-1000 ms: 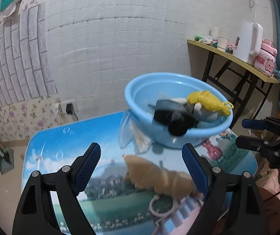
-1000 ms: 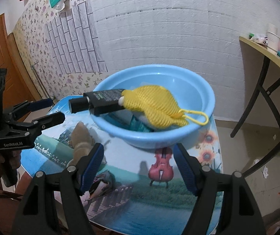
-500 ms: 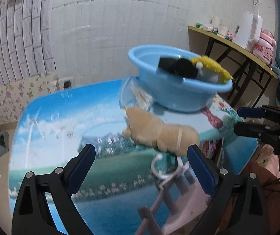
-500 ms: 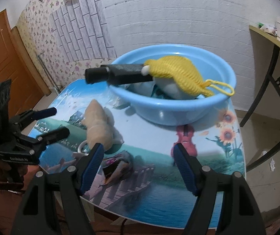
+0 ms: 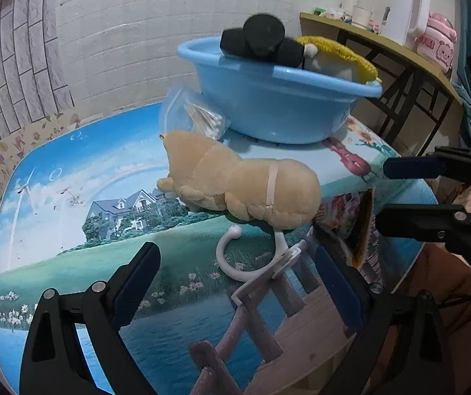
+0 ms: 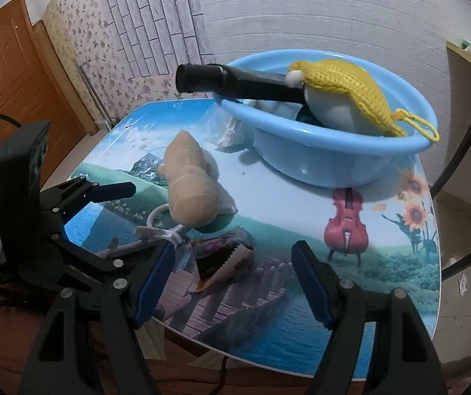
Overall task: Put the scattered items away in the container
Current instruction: 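Move the left gripper to the white plastic hook while the right approaches the patterned packet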
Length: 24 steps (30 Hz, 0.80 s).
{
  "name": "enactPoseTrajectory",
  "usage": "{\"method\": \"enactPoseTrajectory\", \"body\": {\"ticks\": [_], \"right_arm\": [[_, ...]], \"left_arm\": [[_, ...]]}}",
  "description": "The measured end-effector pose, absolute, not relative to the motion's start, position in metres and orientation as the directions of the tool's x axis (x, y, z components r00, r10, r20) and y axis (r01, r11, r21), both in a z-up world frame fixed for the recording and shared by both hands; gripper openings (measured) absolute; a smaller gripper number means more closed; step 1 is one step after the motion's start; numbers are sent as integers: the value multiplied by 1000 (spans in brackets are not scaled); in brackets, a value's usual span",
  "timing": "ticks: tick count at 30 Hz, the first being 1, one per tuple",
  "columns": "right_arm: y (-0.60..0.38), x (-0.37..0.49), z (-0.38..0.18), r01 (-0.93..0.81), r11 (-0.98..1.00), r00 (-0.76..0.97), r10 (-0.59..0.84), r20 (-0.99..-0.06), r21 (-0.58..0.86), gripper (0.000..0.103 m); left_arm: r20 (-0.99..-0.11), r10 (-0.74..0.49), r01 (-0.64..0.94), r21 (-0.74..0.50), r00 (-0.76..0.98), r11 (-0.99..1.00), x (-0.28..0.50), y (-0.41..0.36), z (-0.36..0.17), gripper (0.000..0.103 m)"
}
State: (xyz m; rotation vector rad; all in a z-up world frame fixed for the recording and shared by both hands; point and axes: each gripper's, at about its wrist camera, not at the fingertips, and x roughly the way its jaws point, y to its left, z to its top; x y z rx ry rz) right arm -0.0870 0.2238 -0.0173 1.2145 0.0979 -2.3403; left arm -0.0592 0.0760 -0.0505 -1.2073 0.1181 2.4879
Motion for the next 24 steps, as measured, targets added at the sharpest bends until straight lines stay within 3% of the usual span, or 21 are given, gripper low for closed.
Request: {"method": "enactPoseTrajectory", "body": {"ticks": [6,17,24], "right_arm": [[227,-91,-19,448,-876,-469,-400,-787,178,73],[219,-93,-25,474,-858,-426,-420,-801,198,59],[210,-92,-37,490,-850,-395,-412,-821,191,46]], "left_arm": [[-779,294,-368,-87,-554,-926,-62,75,-53,95],[-775,322,-397,-100,-544,-912,-61,72,-52,47],[-770,312,-371,-106,-556,-922,-57,57,-53,48]]}}
